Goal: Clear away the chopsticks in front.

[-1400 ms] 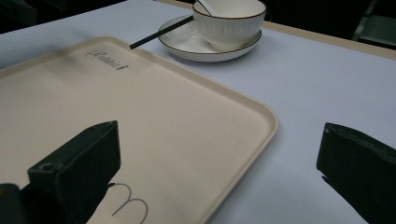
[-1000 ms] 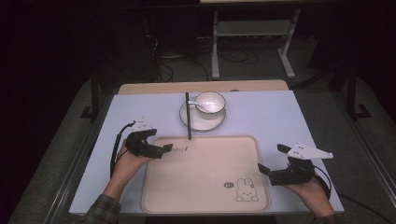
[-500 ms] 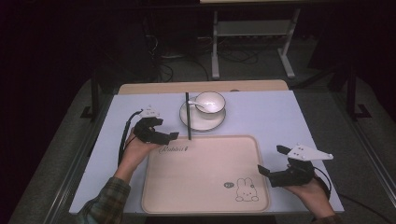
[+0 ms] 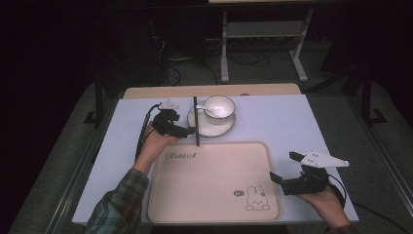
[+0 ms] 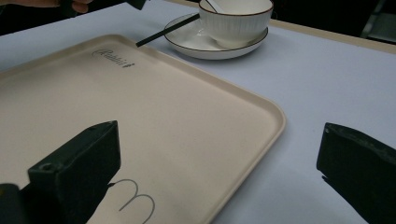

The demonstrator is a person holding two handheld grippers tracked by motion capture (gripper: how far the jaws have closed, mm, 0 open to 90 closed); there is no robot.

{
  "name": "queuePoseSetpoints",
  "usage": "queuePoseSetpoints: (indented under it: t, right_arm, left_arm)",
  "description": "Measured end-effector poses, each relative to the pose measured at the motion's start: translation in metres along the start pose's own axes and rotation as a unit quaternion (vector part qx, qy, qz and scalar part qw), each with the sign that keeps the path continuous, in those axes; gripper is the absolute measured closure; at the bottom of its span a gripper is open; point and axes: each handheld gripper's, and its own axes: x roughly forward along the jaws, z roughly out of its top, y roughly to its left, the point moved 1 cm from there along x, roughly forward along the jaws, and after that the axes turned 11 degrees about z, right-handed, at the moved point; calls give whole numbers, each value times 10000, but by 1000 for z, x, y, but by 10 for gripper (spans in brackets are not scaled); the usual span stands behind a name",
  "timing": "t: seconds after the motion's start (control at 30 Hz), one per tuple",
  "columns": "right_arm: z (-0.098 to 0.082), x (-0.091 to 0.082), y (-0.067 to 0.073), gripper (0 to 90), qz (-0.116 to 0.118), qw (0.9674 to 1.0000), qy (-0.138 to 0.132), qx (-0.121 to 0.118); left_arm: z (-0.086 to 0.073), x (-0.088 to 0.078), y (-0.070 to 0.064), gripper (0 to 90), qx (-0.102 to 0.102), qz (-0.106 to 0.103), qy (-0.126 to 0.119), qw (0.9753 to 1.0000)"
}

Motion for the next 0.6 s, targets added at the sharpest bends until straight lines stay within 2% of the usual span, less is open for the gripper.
queuePoseSetpoints:
  t: [0.03, 0.23, 0.3, 0.37, 0.6]
  right_arm:
    - [0, 0, 0, 0, 1, 10000, -3, -9]
    - [0, -1, -1, 0, 4, 10000, -49, 4]
    - [0, -2, -1, 0, 2, 10000, -61, 19]
    - [0, -2, -1, 0, 4, 10000, -63, 30]
    - [0, -3, -1, 0, 28, 10000, -70, 30]
  left_arm:
    - [3, 3, 0, 133, 13, 16, 13, 10000]
    - [18, 23, 0, 166, 93, 150, 221, 9996]
    - [21, 29, -1, 197, 160, 256, 330, 9990]
    - [23, 36, -1, 244, 168, 367, 432, 9982]
    - [22, 54, -1, 324, 102, 414, 695, 9967]
